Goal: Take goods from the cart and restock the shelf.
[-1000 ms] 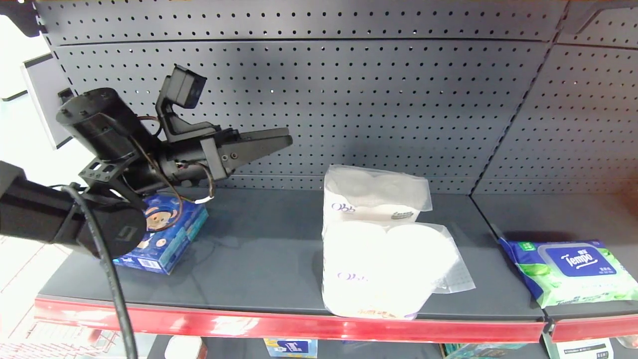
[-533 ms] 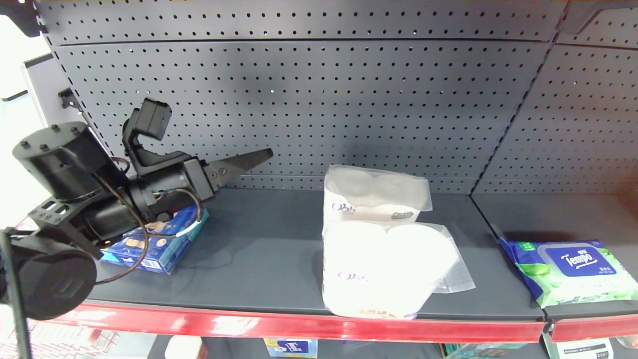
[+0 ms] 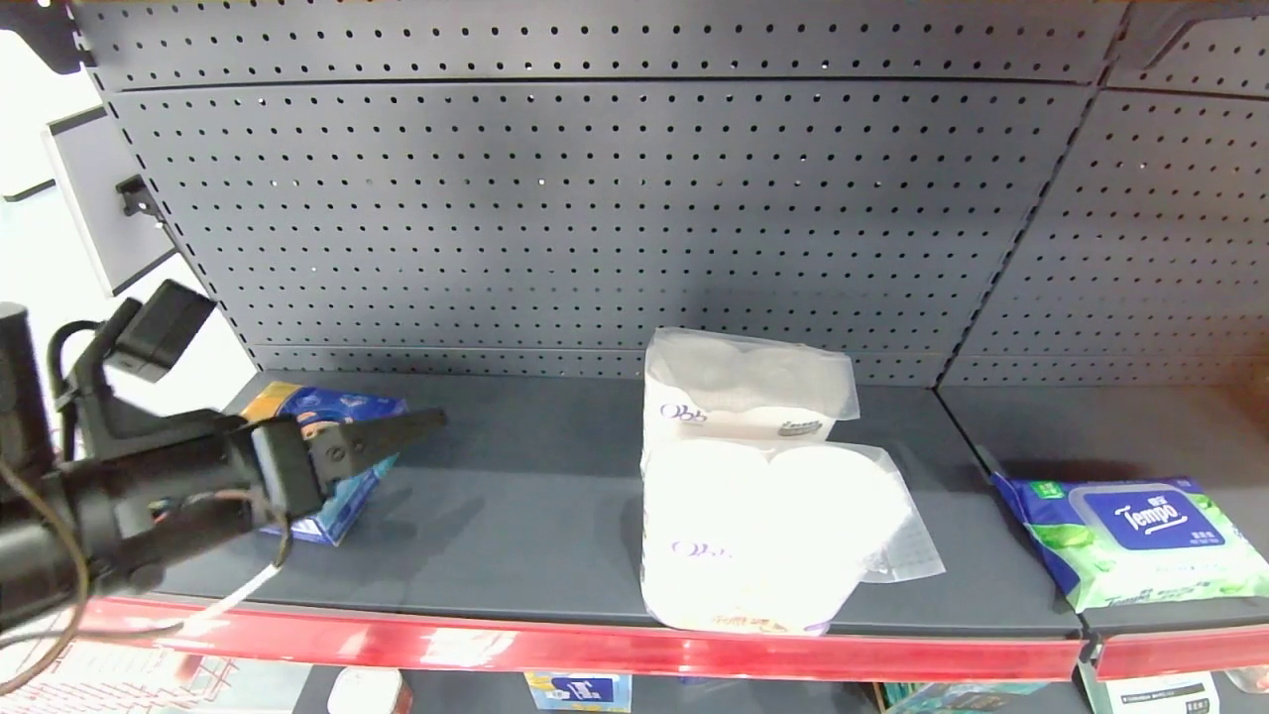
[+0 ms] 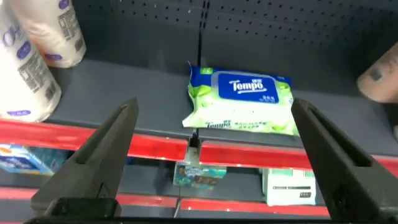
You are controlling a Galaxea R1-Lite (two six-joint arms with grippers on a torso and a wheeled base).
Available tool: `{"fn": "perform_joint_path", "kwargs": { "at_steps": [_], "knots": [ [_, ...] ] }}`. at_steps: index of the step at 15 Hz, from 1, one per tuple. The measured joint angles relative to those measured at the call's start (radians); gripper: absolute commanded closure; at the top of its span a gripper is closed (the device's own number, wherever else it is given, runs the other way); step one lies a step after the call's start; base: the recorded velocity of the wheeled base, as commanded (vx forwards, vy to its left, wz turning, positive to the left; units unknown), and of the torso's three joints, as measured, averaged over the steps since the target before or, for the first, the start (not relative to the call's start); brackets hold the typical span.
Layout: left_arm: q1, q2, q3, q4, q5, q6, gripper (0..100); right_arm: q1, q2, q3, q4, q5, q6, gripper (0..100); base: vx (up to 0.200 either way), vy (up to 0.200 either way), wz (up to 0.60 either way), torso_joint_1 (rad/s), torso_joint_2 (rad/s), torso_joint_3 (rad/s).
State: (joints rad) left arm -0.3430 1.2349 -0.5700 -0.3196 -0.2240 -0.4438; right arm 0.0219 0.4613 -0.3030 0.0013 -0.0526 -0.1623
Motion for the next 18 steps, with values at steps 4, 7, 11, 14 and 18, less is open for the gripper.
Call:
{"fn": "perform_joint_path", "kwargs": {
  "at_steps": [4, 7, 11, 14, 18],
  "knots": [
    [-0.018, -0.318, -0.02, 0.505, 0.13, 0.174, 0, 0.047, 0.273, -0.043, -0.077, 0.021, 0.046, 0, 0.0, 0.0, 0.0, 0.0, 0.0, 0.0],
    [-0.02, -0.509, -0.033, 0.7, 0.167, 0.258, 0, 0.08, 0.467, -0.057, -0.136, 0.016, 0.097, 0, 0.0, 0.0, 0.0, 0.0, 0.0, 0.0],
    [-0.019, -0.619, -0.058, 0.725, 0.207, 0.271, 0, 0.254, 0.709, -0.117, -0.156, -0.005, 0.195, 0, 0.0, 0.0, 0.0, 0.0, 0.0, 0.0],
    [-0.019, -0.666, -0.054, 0.763, 0.213, 0.276, 0, 0.332, 0.844, -0.172, -0.157, -0.033, 0.234, 0, 0.0, 0.0, 0.0, 0.0, 0.0, 0.0],
    [-0.019, -0.701, -0.055, 0.778, 0.218, 0.276, 0, 0.363, 0.942, -0.185, -0.156, -0.04, 0.233, 0, 0.0, 0.0, 0.0, 0.0, 0.0, 0.0]
  ]
}}
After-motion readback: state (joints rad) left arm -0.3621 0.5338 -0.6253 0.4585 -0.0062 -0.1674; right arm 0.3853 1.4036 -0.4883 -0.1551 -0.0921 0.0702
